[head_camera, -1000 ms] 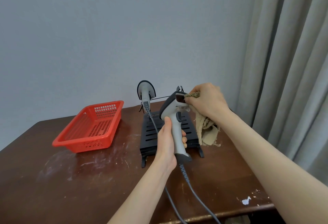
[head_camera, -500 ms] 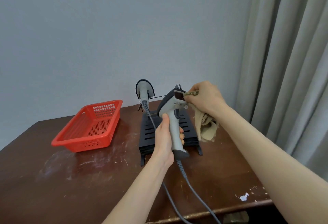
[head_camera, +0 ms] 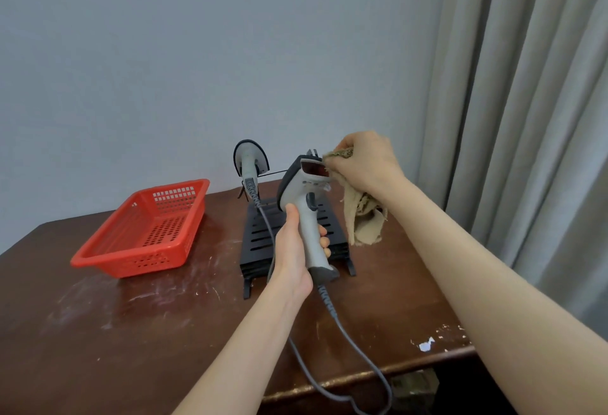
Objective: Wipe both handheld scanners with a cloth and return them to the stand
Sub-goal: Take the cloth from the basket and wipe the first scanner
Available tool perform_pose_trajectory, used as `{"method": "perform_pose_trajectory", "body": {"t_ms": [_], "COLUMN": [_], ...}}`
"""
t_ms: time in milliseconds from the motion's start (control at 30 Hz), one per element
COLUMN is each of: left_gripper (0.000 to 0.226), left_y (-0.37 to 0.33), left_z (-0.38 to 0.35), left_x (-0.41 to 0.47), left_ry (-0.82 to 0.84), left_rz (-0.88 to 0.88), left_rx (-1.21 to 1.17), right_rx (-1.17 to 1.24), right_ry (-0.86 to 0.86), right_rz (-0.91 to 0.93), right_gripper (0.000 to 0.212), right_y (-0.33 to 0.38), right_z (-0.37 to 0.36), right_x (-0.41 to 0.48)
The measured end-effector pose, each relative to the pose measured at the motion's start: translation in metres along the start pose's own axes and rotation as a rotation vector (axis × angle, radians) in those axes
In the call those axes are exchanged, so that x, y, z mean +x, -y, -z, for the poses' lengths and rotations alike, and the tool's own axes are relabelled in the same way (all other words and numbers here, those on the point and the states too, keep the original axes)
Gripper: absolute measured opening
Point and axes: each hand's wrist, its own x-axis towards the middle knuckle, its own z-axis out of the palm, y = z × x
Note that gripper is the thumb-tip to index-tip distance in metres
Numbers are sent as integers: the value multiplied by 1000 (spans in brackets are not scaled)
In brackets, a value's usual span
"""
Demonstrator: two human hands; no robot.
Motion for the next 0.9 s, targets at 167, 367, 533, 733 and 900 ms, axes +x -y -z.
{"method": "perform_pose_trajectory", "body": {"t_ms": [167,367,533,733,900], "left_gripper": [48,49,50,47,48], "left_y": [-1,-1,0,1,3], "left_z": [-3,-1,1,0,3], "left_x": [-3,-2,-3,-2,-4], "left_ry": [12,1,-3,0,3], "left_rz": [21,25,30,21,32], "left_rx": [-26,-23,-11,-11,-20], "right_rx": [-100,60,-196,86,-25], "right_ry": [73,91,48,85,76], "right_rz": [-7,26,-28,45,-23], "right_gripper": [20,13,19,9,18], "right_y": [6,9,-1,8,1], "right_z": [-2,-1,-3,-3,-9], "right_x": [-1,0,1,-2,2]}}
